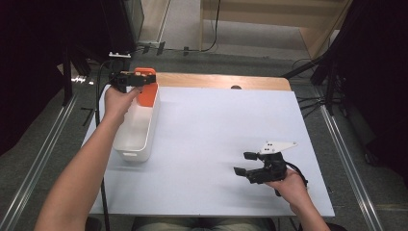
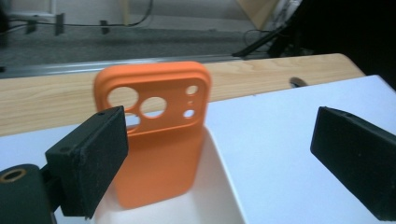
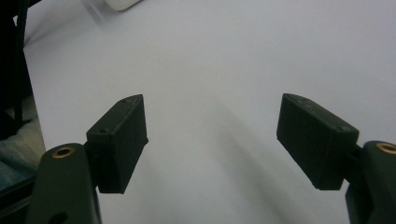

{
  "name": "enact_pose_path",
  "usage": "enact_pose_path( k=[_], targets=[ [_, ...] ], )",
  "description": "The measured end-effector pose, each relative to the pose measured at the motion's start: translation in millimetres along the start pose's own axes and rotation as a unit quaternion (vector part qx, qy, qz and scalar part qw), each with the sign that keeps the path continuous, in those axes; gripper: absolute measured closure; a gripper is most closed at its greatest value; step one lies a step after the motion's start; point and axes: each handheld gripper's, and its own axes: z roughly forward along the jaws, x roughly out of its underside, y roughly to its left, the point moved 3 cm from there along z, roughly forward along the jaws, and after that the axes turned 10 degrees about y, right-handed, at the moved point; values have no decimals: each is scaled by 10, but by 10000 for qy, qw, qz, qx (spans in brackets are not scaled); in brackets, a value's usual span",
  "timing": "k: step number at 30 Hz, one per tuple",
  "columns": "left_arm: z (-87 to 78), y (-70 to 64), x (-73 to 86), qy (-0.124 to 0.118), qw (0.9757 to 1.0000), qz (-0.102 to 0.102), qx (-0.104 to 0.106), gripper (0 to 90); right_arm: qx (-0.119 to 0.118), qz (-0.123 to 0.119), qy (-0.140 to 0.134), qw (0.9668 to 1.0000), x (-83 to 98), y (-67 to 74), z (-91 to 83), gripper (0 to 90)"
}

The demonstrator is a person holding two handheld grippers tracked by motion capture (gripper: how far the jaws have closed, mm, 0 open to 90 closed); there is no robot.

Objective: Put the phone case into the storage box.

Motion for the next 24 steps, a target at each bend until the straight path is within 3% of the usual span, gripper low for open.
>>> enact_pose_path(
  k=[2, 9, 17, 22, 24],
  targets=[
    [-19, -34, 7, 40, 9998, 71, 193, 41, -2, 2, 2, 10000, 0, 0, 0, 234],
    [-49, -160, 44, 230, 9985, 376, 335, 40, 6, -12, 16, 10000, 1, -1, 2, 234],
    [-72, -273, 83, 320, 9966, 533, 532, 41, -2, 5, 25, 10000, 2, 0, 1, 234],
    [-91, -335, 118, 325, 9960, 491, 671, 41, 12, 16, 8, 10000, 2, -6, 2, 233],
    [-102, -358, 134, 342, 9951, 596, 706, 41, 12, 14, 17, 10000, 3, -8, 2, 234]
  ],
)
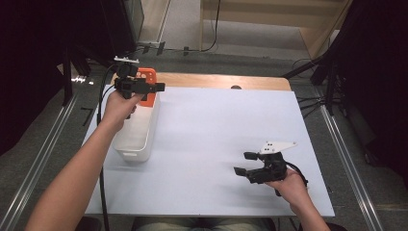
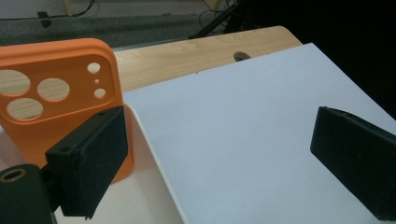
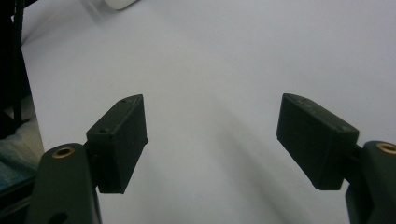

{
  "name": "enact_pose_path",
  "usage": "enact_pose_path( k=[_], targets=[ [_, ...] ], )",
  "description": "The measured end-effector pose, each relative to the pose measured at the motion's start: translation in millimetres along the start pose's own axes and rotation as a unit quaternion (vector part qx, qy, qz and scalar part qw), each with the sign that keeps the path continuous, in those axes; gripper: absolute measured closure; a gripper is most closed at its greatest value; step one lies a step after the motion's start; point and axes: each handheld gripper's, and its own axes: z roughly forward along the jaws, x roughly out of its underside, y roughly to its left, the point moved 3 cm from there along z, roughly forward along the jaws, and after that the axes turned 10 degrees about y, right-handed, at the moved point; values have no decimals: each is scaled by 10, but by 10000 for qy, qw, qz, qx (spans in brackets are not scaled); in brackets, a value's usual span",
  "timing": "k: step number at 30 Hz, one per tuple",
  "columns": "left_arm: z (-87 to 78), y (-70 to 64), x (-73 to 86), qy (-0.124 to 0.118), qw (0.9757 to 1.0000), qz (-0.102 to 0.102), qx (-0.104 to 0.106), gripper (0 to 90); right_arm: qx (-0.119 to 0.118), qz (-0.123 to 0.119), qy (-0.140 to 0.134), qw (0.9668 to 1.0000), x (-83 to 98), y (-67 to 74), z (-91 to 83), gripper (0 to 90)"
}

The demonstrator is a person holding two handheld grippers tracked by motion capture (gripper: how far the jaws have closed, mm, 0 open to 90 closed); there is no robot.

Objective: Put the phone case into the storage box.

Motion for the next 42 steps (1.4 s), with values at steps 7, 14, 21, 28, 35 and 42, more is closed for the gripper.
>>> enact_pose_path(
  k=[7, 14, 21, 28, 35, 42],
  targets=[
    [-28, -111, 58, 3, 9996, 290, 18, 54, -9, 29, -6, 10000, 2, -1, -1, 234],
    [-63, -229, 139, 18, 9989, 455, 150, 54, -16, 26, -18, 10000, -1, 1, -4, 234],
    [-90, -323, 232, 60, 9968, 716, 352, 54, -29, -22, -54, 10000, -7, -3, -1, 234],
    [-99, -432, 351, 84, 9946, 905, 504, 54, -39, -9, -40, 10000, -5, 3, -4, 234],
    [-110, -517, 457, 94, 9921, 1081, 637, 54, -26, -23, -61, 10000, -4, -5, -7, 234],
    [-116, -593, 559, 120, 9895, 1249, 711, 54, -32, -31, -60, 10000, -2, -8, -8, 234]
  ],
)
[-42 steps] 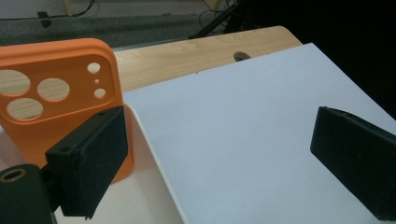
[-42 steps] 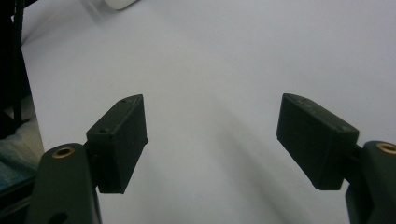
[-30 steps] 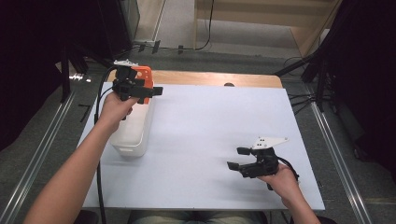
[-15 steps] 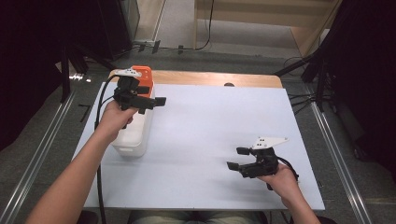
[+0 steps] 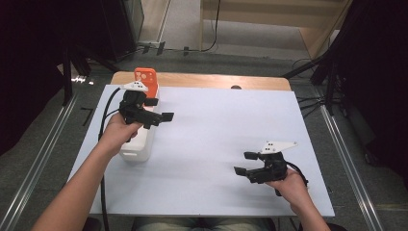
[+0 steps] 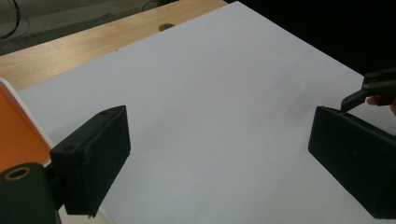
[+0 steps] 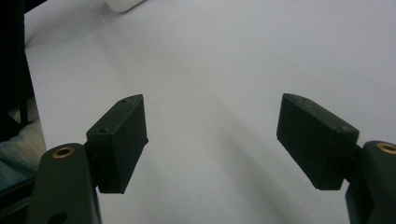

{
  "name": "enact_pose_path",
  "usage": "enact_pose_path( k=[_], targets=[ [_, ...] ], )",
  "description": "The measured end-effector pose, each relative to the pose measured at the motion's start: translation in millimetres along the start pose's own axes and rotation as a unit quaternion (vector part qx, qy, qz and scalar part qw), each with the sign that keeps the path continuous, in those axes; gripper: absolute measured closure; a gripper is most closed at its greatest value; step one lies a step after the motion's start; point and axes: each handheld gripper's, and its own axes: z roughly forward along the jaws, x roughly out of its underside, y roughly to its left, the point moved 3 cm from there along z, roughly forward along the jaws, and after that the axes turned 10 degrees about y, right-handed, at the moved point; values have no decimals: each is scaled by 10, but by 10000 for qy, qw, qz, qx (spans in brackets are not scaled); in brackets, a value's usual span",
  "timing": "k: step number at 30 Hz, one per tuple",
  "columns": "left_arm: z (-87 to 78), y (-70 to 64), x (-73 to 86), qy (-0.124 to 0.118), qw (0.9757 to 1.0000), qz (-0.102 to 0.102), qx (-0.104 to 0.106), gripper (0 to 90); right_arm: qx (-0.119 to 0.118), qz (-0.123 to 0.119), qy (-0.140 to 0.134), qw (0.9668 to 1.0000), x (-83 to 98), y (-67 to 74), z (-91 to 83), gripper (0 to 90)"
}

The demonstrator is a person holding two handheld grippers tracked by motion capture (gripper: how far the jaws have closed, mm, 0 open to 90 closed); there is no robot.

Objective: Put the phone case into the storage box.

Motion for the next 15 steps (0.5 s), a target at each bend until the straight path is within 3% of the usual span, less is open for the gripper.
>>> enact_pose_path(
  k=[15],
  targets=[
    [27, -185, 206, 61, 9996, 267, 40, 54, 3, 28, 3, 10000, 2, 1, -5, 233]
  ],
)
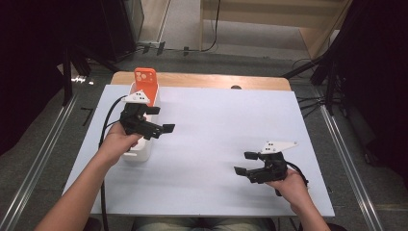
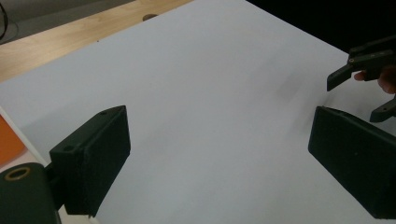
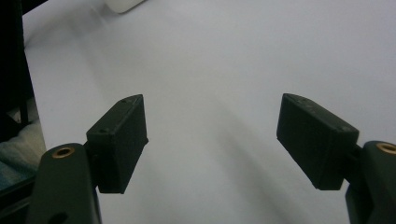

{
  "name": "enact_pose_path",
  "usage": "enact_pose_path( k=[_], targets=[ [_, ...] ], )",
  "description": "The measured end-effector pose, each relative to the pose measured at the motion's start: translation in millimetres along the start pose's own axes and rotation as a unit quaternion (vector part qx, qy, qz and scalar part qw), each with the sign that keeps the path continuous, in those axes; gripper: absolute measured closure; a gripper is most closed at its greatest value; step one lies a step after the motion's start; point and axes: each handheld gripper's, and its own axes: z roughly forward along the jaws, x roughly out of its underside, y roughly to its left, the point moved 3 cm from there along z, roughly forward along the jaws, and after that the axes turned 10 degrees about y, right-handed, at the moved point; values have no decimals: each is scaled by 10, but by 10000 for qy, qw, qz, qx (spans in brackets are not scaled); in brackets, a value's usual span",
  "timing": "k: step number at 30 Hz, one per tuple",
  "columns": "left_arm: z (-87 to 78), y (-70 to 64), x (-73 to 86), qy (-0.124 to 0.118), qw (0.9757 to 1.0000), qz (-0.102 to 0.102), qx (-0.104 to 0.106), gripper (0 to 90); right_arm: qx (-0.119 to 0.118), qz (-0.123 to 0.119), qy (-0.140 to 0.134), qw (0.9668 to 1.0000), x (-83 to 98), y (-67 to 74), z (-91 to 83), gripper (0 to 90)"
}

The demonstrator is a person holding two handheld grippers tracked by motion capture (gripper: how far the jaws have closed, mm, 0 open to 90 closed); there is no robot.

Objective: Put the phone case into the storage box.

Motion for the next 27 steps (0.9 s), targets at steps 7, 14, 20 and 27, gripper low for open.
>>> enact_pose_path(
  k=[7, 14, 20, 27],
  targets=[
    [6, -70, 93, -28, 10000, 69, 12, 54, 4, -11, 8, 10000, 1, -2, 2, 234],
    [-7, -136, 160, -45, 9998, 174, -35, 54, -2, -10, -13, 10000, 0, -2, 1, 234],
    [-3, -194, 232, -52, 9997, 243, -34, 54, -4, -21, -6, 10000, 2, -4, -1, 234],
    [-11, -247, 332, -79, 9996, 276, 1, 54, 15, 4, -5, 10000, 2, -4, -3, 234]
  ],
)
